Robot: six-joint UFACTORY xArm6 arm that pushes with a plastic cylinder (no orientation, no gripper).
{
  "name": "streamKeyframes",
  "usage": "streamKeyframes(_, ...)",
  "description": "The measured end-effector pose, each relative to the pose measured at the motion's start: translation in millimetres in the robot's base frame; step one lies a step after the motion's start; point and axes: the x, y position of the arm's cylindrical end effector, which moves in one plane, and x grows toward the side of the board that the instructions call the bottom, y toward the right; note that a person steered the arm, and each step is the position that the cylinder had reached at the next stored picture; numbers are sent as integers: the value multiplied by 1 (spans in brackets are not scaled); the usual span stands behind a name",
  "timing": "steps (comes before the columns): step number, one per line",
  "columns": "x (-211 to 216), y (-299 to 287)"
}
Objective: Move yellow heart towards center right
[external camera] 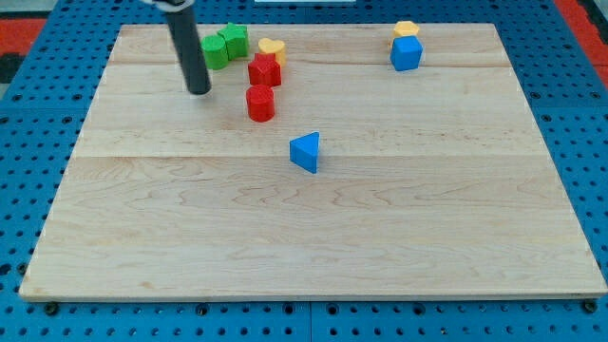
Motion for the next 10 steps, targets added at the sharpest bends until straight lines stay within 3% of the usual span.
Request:
streamKeyframes(2, -56, 46)
streamKeyframes(4, -73, 109)
streamKeyframes(6, -44, 154)
streamKeyframes(10, -1, 151)
